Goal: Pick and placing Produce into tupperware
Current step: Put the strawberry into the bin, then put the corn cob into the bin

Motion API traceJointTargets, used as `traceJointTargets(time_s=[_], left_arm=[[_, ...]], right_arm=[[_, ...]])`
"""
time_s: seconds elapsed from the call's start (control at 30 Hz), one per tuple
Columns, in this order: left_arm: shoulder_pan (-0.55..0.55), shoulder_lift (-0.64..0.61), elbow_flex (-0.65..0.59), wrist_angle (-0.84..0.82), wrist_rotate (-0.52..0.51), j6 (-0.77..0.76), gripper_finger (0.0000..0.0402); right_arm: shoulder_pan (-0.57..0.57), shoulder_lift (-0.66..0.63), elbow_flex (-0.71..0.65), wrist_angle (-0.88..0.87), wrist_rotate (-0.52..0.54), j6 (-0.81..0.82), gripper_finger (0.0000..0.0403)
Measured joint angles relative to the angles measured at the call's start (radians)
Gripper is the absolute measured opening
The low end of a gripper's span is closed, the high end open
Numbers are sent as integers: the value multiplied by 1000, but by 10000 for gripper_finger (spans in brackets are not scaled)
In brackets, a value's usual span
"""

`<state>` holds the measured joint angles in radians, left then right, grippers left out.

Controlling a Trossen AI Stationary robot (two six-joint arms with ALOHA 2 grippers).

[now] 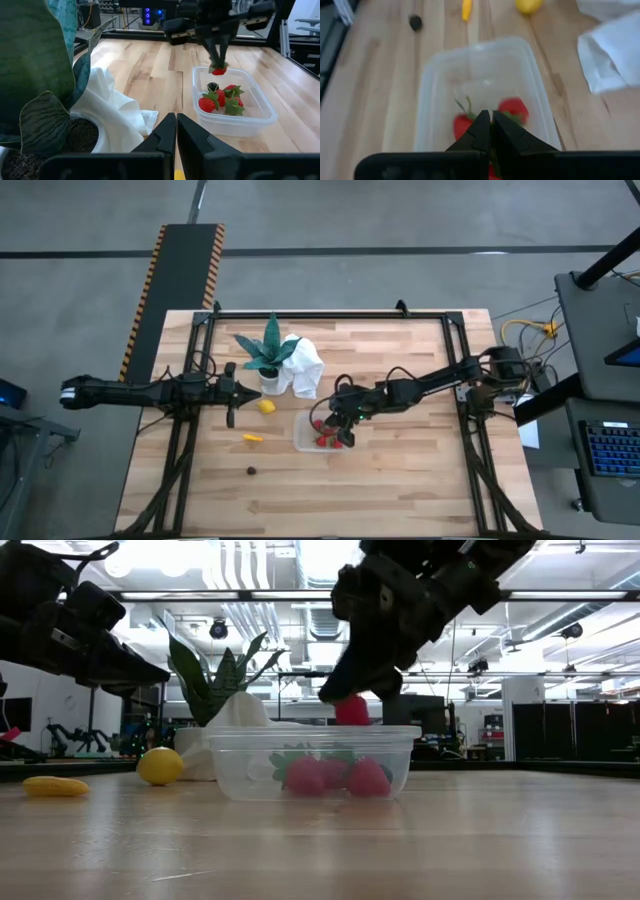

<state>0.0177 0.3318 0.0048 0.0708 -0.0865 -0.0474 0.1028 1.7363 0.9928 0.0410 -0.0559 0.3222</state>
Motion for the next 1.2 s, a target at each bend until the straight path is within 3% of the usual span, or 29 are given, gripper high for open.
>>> traceJointTargets(time_s=[0.33,0.8,1.2], left_arm=[[0,-1,0,0,0,-1,0],[0,-1,0,0,0,-2,0],[0,0,0,91,14,-1,0]], right_arm=[[2,15,0,-9,4,12,12],[2,11,-1,-6,8,-43,72],[1,3,74,-11,246,-326,75]])
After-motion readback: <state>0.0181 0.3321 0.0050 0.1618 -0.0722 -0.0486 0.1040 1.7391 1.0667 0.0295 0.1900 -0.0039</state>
